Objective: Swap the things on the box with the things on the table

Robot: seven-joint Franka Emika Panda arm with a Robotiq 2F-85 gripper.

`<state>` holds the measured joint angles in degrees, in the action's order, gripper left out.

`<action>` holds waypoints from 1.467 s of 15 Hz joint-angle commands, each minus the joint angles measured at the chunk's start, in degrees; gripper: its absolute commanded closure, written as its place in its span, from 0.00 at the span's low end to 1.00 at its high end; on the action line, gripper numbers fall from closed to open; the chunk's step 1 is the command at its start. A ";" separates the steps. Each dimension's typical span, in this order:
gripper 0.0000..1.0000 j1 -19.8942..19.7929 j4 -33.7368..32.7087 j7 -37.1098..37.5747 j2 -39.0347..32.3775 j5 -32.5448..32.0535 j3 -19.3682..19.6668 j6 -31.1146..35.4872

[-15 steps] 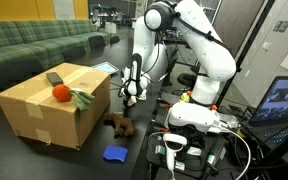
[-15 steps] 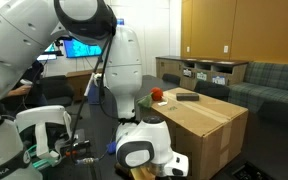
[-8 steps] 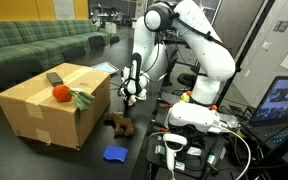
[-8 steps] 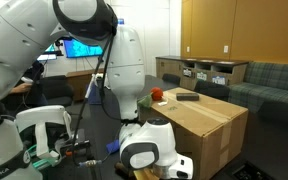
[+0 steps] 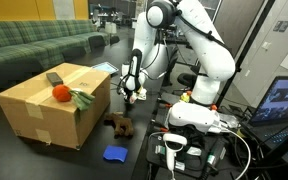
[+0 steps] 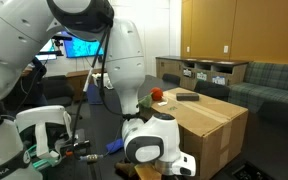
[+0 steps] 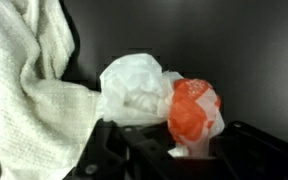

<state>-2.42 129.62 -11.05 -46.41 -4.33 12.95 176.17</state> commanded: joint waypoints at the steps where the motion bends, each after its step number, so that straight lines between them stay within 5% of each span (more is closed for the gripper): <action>1: 1.00 -0.47 2.56 -1.11 9.15 -3.80 0.72 -7.84; 11: 1.00 3.24 -0.85 4.74 27.01 -12.81 0.66 -20.02; 22: 1.00 9.49 -5.90 16.23 27.79 -17.64 -3.43 -17.95</action>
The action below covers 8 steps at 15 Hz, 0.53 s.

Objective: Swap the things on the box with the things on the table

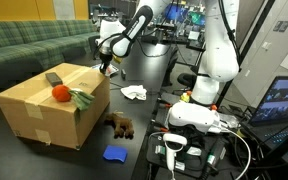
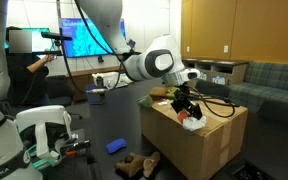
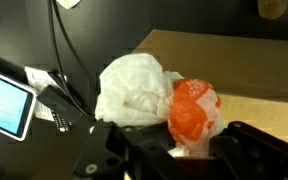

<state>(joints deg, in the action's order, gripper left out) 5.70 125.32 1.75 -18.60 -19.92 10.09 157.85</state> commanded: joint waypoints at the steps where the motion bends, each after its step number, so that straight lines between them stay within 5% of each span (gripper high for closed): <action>1: 1.00 2.00 -1.64 4.23 0.25 -2.37 -0.78 0.76; 8: 1.00 5.90 -4.51 8.77 -2.27 -5.40 -1.16 3.95</action>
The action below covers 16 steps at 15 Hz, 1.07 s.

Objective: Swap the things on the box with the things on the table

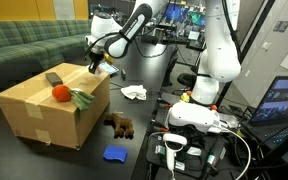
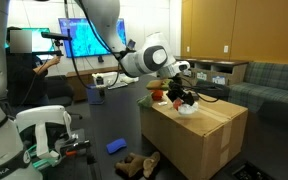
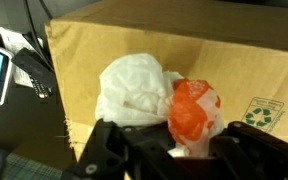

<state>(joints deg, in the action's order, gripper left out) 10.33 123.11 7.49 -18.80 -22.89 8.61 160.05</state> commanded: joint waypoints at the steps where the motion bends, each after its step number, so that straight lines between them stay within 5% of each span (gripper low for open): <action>1: 1.00 1.79 -3.06 3.85 -3.21 -3.10 0.64 2.01; 9: 1.00 6.64 -8.79 12.06 -9.25 -7.80 6.45 2.30; 10: 0.77 7.04 -9.17 12.57 -9.34 -8.02 6.99 2.12; 16: 0.37 7.96 -10.17 12.16 -7.86 -8.01 8.06 1.06</action>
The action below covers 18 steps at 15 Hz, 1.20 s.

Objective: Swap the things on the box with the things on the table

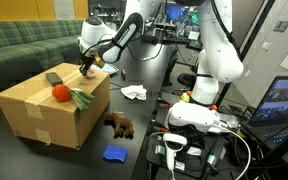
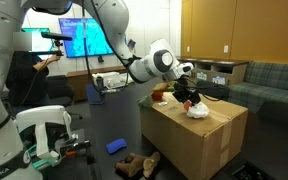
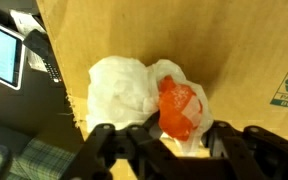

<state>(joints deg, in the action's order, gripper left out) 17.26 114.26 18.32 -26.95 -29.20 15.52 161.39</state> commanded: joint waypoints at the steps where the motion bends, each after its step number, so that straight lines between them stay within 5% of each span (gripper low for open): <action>1: 0.30 1.19 -1.59 1.55 0.43 -1.82 1.28 -0.37; 5: 0.01 1.29 -2.87 0.88 1.37 -1.65 0.85 -1.56; 12: 0.00 0.06 -10.14 -3.21 -0.96 0.93 -4.34 -9.22; 18: 0.00 -1.36 -22.84 -6.28 -7.82 4.62 -10.12 -20.61</action>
<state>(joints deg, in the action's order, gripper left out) 17.29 100.24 14.75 -29.64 -27.21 7.96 145.84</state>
